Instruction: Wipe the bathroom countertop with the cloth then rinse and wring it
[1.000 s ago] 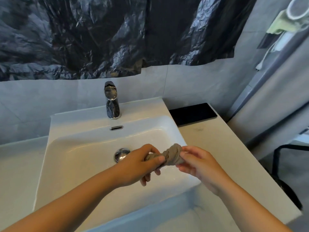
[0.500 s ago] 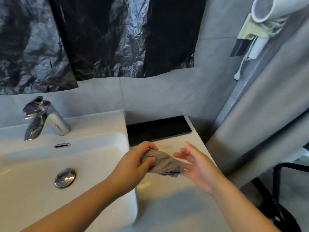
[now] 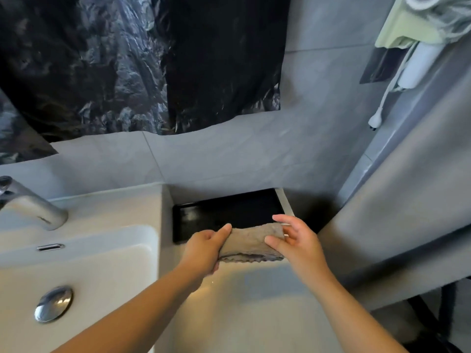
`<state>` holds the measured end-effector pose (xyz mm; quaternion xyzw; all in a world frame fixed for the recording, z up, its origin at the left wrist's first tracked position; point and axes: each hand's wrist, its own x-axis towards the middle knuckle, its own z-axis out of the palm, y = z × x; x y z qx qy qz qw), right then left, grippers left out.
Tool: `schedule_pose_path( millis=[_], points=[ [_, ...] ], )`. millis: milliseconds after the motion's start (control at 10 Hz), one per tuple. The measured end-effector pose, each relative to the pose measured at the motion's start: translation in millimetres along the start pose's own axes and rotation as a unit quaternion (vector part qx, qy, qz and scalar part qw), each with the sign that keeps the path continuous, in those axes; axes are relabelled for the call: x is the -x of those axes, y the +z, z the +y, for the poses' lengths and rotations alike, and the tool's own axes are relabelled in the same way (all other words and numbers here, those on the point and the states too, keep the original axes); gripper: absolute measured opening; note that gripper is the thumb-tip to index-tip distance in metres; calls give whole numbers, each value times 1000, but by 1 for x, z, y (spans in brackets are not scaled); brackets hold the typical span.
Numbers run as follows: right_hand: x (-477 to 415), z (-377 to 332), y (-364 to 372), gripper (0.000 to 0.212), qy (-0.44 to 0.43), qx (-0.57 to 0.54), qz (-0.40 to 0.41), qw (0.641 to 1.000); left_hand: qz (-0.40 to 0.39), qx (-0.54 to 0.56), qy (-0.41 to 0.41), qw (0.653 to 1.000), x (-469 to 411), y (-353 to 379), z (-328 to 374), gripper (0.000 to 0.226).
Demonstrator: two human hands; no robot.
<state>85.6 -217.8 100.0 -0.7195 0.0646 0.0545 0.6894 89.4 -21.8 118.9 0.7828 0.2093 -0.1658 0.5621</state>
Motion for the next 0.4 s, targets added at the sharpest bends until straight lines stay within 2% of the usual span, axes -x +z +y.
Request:
schedule_pose_path(
  millis=[100, 200, 300, 400],
  points=[
    [-43, 22, -2, 41, 31, 13, 37, 999, 43, -75, 64, 994, -41, 14, 4, 43],
    [-90, 37, -2, 42, 31, 42, 51, 997, -1, -44, 21, 999, -80, 24, 6, 36],
    [-127, 49, 5, 39, 18, 95, 40, 994, 12, -22, -10, 1000, -115, 30, 2, 45],
    [-154, 57, 12, 48, 14, 144, 63, 987, 48, -165, -9, 985, -141, 34, -4, 65]
  ],
)
